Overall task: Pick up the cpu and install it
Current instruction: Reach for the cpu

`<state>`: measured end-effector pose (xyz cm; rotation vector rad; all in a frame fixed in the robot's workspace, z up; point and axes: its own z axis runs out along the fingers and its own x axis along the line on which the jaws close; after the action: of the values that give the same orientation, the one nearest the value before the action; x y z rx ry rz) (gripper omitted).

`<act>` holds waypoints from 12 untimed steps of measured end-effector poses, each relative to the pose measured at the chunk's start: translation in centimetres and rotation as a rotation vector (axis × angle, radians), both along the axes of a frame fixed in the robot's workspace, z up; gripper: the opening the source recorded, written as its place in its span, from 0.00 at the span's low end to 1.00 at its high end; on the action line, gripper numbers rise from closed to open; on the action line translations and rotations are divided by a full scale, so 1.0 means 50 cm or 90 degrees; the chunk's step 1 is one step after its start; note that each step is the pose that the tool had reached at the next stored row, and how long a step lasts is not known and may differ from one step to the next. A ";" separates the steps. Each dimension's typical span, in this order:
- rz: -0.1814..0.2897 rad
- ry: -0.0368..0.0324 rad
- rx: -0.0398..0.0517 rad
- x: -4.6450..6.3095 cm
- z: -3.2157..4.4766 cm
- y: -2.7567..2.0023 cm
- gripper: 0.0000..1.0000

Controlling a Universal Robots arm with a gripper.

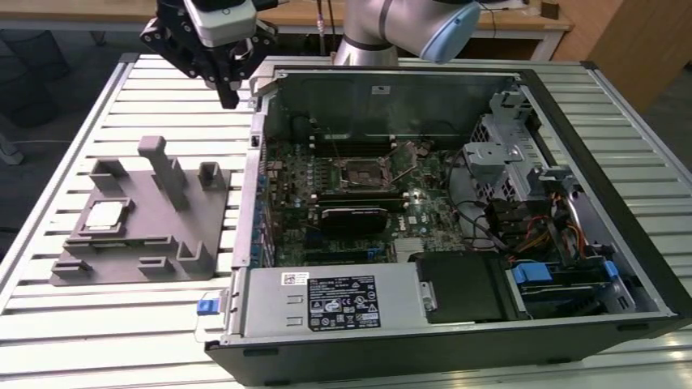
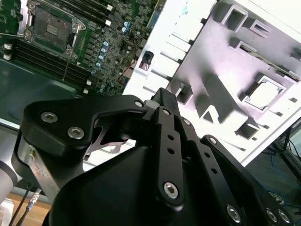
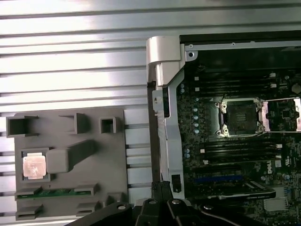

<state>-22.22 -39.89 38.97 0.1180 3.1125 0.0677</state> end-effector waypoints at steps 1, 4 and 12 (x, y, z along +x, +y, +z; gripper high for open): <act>0.000 0.0000 0.0000 -0.002 0.000 0.0000 0.11; 0.000 0.0000 0.0000 -0.009 0.000 0.0000 0.11; 0.000 0.0000 0.0000 -0.026 -0.001 0.0000 0.11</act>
<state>-23.53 -39.89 38.94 0.1180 3.1125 0.0676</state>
